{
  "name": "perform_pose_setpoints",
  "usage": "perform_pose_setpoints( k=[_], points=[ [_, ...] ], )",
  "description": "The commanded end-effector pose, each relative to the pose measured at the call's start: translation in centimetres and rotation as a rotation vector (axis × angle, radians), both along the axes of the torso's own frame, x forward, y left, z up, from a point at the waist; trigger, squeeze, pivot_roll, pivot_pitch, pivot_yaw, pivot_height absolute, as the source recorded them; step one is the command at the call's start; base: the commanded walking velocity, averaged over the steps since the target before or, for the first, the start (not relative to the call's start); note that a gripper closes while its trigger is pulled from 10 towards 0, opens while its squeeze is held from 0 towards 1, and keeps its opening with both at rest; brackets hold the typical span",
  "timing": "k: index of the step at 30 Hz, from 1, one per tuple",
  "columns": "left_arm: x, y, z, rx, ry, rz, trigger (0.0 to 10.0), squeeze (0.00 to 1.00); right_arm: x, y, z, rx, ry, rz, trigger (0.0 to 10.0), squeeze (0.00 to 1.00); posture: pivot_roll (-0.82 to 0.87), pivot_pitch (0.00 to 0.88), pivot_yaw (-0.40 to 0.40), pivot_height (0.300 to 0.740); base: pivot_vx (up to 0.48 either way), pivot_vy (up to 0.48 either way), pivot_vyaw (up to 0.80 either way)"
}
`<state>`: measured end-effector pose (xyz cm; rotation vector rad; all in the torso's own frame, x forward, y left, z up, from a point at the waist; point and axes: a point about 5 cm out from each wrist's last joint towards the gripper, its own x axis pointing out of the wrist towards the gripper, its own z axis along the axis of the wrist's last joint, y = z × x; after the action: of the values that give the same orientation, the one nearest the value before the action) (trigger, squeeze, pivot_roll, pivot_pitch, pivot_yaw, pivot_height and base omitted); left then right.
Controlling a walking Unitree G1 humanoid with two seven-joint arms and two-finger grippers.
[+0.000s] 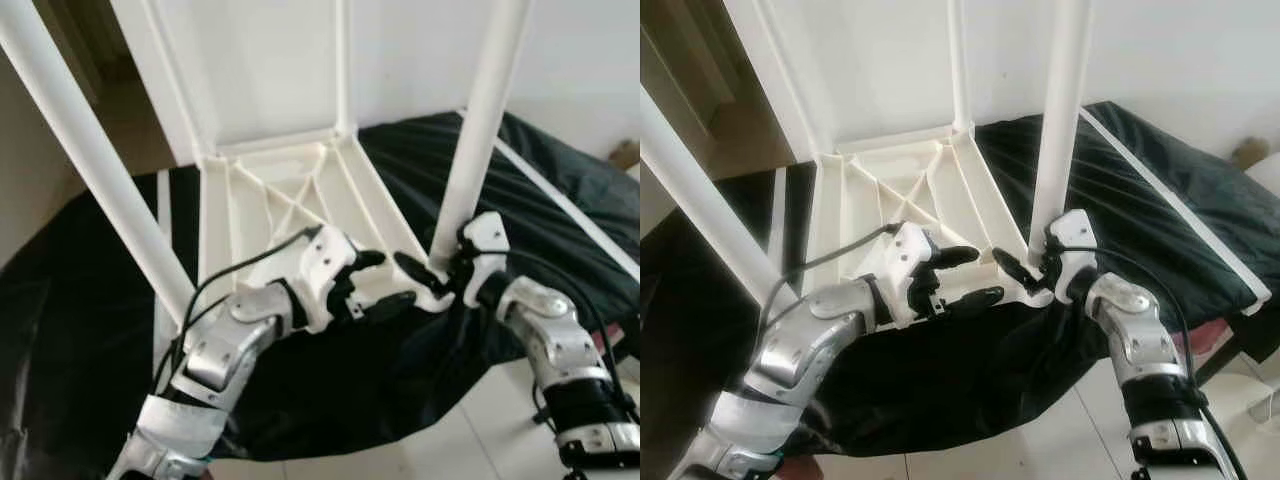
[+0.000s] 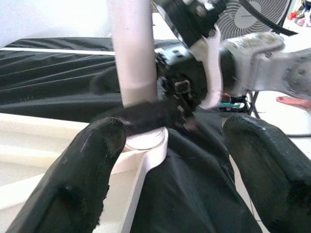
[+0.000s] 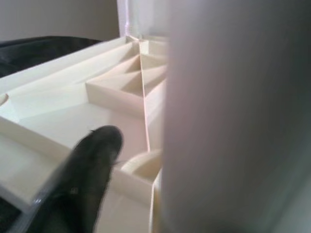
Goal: Building children table
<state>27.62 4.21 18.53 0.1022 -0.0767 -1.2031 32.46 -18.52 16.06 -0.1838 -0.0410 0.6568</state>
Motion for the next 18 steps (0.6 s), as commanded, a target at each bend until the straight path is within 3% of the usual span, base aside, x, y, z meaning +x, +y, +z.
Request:
perform_pose_setpoints(
  k=[1, 16, 17, 18],
  points=[
    [-0.1, 0.1, 0.1, 0.007, 0.0, -0.041, 10.0, 0.0, 0.1, 0.4, -0.6, -0.04, 0.019, 0.039, 0.0, 0.0, -0.03, 0.0, 0.072, 0.74, 0.0, 0.0, 0.0],
    [-0.1, 0.3, 0.1, 0.006, 0.001, -0.033, 10.0, 0.0, -0.6, -1.4, -2.1, -0.097, 0.074, 0.065, 0.0, 0.0, -0.03, 0.0, 0.072, 0.74, 0.0, 0.0, 0.0],
    [-0.1, 0.3, 0.1, 0.006, 0.001, -0.036, 10.0, 0.0, -0.6, -1.4, -2.2, -0.106, 0.074, 0.056, 4.5, 0.0, -0.04, 0.0, 0.079, 0.74, 0.0, 0.0, 0.0],
    [-0.1, 0.3, 0.1, 0.006, 0.002, -0.038, 10.0, 0.0, -0.6, -1.5, -2.3, -0.113, 0.073, 0.05, 4.5, 0.0, -0.04, 0.0, 0.079, 0.74, 0.0, 0.0, 0.0]
  ],
)
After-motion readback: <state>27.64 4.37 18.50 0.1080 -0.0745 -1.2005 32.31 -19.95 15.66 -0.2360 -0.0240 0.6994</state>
